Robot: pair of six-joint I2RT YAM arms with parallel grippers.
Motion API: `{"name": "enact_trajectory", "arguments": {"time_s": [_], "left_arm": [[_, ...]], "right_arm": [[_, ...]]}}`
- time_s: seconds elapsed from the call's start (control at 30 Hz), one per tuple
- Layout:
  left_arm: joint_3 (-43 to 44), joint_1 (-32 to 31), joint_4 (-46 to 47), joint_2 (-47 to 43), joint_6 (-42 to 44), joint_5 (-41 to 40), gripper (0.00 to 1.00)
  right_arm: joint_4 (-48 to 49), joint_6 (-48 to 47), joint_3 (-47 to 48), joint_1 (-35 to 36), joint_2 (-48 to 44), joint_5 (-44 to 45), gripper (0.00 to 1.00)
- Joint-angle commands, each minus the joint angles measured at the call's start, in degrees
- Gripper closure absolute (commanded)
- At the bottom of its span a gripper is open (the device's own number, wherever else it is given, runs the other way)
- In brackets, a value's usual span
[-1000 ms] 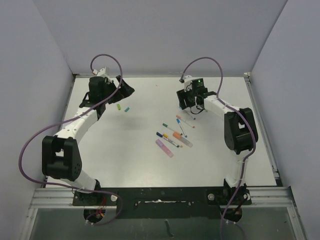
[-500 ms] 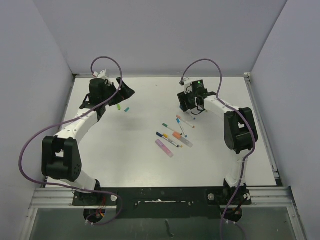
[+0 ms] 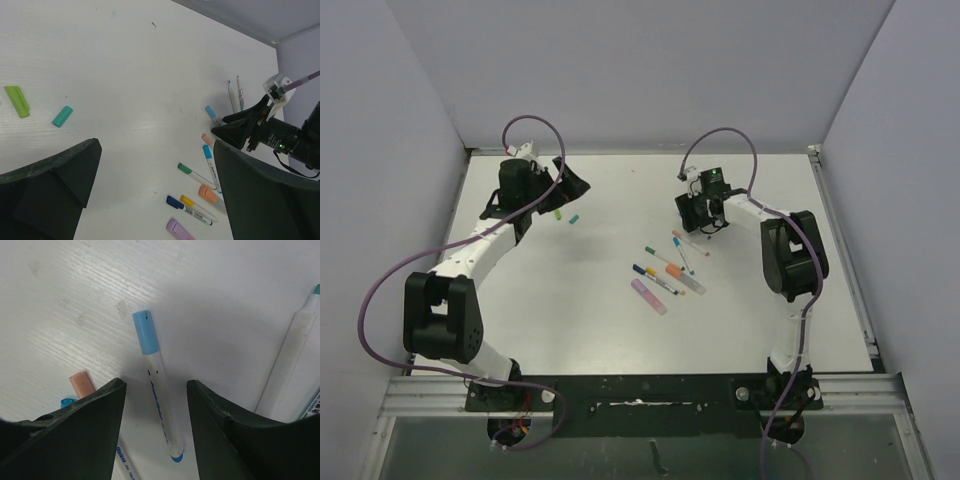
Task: Open the pen caps
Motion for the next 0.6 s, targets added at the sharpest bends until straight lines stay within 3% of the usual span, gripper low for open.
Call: {"name": "enact_trajectory", "arguments": {"time_s": [0.0,0.27,0.57], "left_arm": [[0.26,-0.25,4.20,-3.60,-0.27,0.98,0.03],[-0.01,-0.26,4.29,-3.56,-0.41,0.95,0.02],[0.67,-0.25,3.95,-3.57,-0.09,1.21,0.02]], "right_arm": [[0.10,0.08,0.08,-0.03,0.01,0.53,0.48],[-0.64,0.38,0.05,-0.06,0.97,0.63,0.54],[-2.92,0.09,1.11,-0.12,2.30,0.72,0.75]]}}
